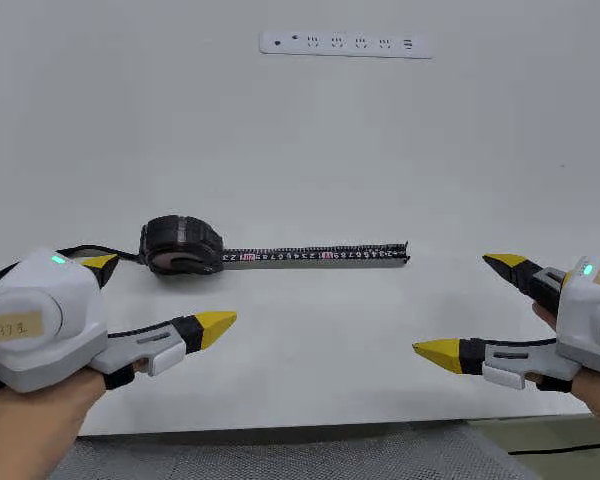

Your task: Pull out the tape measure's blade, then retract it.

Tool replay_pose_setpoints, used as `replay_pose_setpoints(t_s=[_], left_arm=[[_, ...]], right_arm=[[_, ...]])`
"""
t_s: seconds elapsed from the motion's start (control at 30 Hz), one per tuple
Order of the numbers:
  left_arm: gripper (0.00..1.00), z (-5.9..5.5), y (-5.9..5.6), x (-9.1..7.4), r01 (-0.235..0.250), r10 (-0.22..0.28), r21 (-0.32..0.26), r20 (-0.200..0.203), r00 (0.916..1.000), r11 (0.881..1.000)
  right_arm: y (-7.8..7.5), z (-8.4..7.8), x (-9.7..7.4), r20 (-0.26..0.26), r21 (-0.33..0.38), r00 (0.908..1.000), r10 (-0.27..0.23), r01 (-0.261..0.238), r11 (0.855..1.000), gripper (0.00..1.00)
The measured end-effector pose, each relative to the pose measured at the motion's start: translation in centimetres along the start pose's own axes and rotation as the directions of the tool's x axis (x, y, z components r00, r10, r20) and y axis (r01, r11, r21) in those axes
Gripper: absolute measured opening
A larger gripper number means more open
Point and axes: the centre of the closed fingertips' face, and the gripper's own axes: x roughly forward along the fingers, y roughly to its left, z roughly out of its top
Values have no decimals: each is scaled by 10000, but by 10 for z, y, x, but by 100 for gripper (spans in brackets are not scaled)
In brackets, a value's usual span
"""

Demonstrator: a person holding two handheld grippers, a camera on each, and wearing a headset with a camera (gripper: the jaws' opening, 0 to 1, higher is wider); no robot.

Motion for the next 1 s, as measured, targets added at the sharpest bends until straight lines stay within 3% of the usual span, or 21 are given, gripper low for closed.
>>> replay_pose_setpoints(t_s=[0.43, 0.87, 1.0], left_arm=[[91, 6, 5, 19, 70, -70, -208, 15, 10000, 9998], [89, 8, 5, 24, -52, 58, -384, 140, 9999, 9993], [89, 10, 6, 26, -311, 332, -666, 304, 9990, 9973]], right_arm=[[1, 1, 1, 87, 65, 10000, -21, 20, 10000, 93], [-2, 4, 9, 17, -24, 9999, 153, -153, 9999, 92], [-3, 6, 13, -150, -189, 9989, 442, -445, 9988, 82]])
